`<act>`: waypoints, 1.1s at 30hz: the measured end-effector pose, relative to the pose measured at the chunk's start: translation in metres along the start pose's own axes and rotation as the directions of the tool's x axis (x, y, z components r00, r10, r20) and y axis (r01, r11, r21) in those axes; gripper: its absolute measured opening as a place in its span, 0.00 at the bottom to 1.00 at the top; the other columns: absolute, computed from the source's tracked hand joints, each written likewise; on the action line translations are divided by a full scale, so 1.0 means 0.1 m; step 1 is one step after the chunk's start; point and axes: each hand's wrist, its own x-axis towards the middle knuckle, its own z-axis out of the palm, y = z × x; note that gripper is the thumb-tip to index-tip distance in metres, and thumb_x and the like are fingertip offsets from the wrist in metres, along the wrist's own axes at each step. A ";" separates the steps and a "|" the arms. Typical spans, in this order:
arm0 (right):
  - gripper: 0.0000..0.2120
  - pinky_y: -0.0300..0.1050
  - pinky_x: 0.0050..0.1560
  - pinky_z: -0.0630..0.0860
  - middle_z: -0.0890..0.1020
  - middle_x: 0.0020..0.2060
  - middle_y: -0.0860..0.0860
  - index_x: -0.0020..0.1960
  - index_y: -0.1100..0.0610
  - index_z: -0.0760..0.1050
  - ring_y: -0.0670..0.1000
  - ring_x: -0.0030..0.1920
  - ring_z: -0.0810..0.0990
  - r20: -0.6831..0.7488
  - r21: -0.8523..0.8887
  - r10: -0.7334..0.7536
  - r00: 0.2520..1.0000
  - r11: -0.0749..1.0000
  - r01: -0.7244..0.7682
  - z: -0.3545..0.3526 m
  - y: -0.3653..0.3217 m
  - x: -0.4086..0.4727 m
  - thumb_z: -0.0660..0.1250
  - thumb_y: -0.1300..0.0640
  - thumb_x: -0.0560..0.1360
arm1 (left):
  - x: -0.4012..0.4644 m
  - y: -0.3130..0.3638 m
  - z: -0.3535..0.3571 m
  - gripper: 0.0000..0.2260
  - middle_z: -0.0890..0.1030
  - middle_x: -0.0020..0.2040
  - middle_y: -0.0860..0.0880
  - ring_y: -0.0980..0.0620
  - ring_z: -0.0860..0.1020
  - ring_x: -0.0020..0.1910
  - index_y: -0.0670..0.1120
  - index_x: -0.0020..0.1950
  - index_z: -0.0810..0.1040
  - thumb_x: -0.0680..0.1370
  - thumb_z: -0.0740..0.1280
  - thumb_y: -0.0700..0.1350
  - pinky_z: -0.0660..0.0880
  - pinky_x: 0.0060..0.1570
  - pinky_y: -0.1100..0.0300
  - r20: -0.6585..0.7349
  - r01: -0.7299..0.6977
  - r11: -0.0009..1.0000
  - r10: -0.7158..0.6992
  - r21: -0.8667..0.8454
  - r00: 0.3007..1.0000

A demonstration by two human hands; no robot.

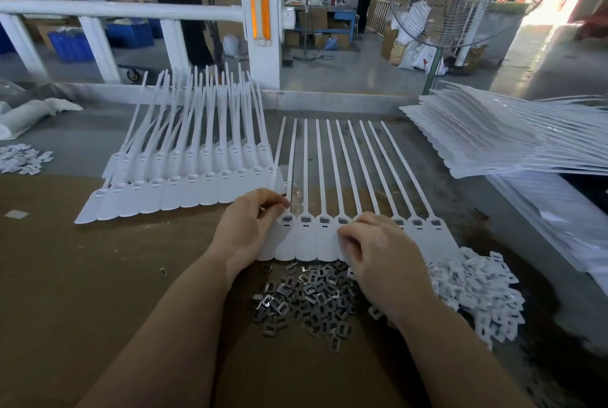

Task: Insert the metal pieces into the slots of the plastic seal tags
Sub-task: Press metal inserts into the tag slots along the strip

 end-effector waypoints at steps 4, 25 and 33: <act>0.08 0.37 0.49 0.70 0.80 0.43 0.50 0.48 0.57 0.81 0.48 0.46 0.75 0.000 -0.003 -0.004 1.000 1.000 0.004 0.00 0.00 0.00 0.62 0.60 0.77 | 0.01 -0.01 0.00 0.05 0.80 0.40 0.57 0.62 0.76 0.42 0.52 0.44 0.79 0.77 0.68 0.42 0.69 0.39 0.75 -0.030 0.022 0.999 -0.023 -0.048 0.999; 0.08 0.37 0.47 0.70 0.80 0.43 0.50 0.47 0.58 0.81 0.49 0.46 0.74 0.003 0.009 0.010 1.000 1.000 -0.010 0.00 -0.01 0.00 0.62 0.61 0.77 | 0.03 -0.01 0.06 0.07 0.75 0.38 0.59 0.60 0.72 0.36 0.55 0.39 0.77 0.75 0.70 0.44 0.66 0.35 0.77 -0.063 0.037 0.995 -0.031 0.096 0.998; 0.09 0.39 0.49 0.71 0.79 0.44 0.49 0.47 0.58 0.80 0.48 0.47 0.74 0.011 0.000 0.014 1.000 1.000 -0.014 -0.01 -0.01 -0.01 0.61 0.61 0.77 | 0.05 0.01 0.07 0.10 0.75 0.34 0.56 0.59 0.72 0.31 0.57 0.35 0.75 0.72 0.73 0.45 0.67 0.29 0.74 -0.089 0.089 0.990 -0.079 0.113 0.993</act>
